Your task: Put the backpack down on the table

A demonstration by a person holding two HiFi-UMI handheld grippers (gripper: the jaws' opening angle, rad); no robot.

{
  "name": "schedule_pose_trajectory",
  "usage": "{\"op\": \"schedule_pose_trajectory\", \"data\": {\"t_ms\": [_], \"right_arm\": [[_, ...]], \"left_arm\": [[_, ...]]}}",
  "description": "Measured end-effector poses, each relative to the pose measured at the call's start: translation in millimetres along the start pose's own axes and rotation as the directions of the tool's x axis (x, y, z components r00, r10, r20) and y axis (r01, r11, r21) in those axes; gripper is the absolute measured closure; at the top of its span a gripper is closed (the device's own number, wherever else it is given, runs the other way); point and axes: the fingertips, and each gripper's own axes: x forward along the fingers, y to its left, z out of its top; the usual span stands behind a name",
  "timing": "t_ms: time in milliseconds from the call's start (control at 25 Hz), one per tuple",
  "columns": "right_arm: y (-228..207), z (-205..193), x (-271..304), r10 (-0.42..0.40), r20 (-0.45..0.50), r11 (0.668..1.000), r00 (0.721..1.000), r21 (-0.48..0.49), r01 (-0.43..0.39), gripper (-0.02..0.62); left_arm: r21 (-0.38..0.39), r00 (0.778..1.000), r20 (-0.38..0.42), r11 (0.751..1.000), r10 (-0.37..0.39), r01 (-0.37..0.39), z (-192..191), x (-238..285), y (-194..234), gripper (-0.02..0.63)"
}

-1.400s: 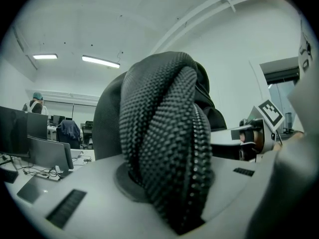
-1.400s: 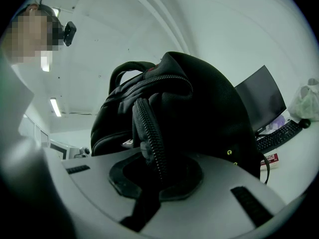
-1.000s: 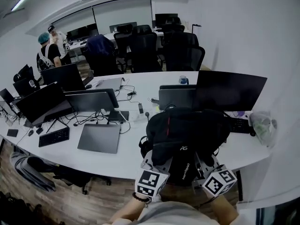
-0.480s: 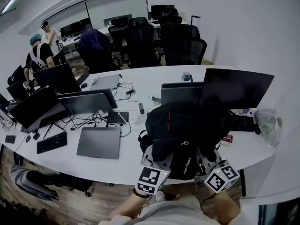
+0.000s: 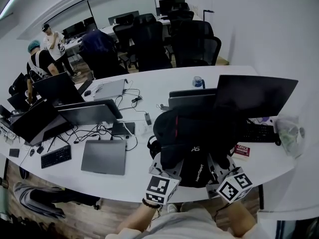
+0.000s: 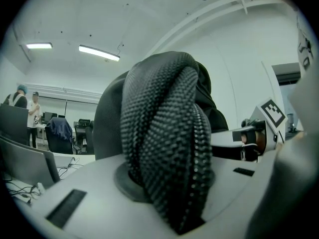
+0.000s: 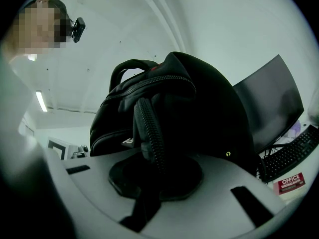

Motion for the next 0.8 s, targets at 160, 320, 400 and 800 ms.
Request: {"op": "schedule_pose_trajectory", "data": {"t_ms": [160, 320, 400, 800], "right_arm": [[-19, 7, 15, 0.024, -0.01, 1.0, 1.0, -0.004, -0.024, 0.558], [-37, 11, 28, 0.059, -0.018, 0.998, 0.998, -0.015, -0.06, 0.558], [-46, 13, 36, 0.071, -0.022, 0.997, 0.997, -0.024, -0.071, 0.558], [-62, 15, 80, 0.088, -0.023, 0.996, 0.996, -0.025, -0.088, 0.558]], "left_arm": [[-0.003, 1.0, -0.009, 1.0, 0.025, -0.025, -2, 21, 6, 0.534], [0.007, 0.998, 0.007, 0.998, 0.061, -0.061, -2, 43, 12, 0.532], [0.012, 0.997, 0.016, 0.997, 0.076, -0.076, -3, 53, 16, 0.532], [0.01, 0.994, 0.021, 0.995, 0.103, -0.103, -4, 79, 51, 0.533]]}}
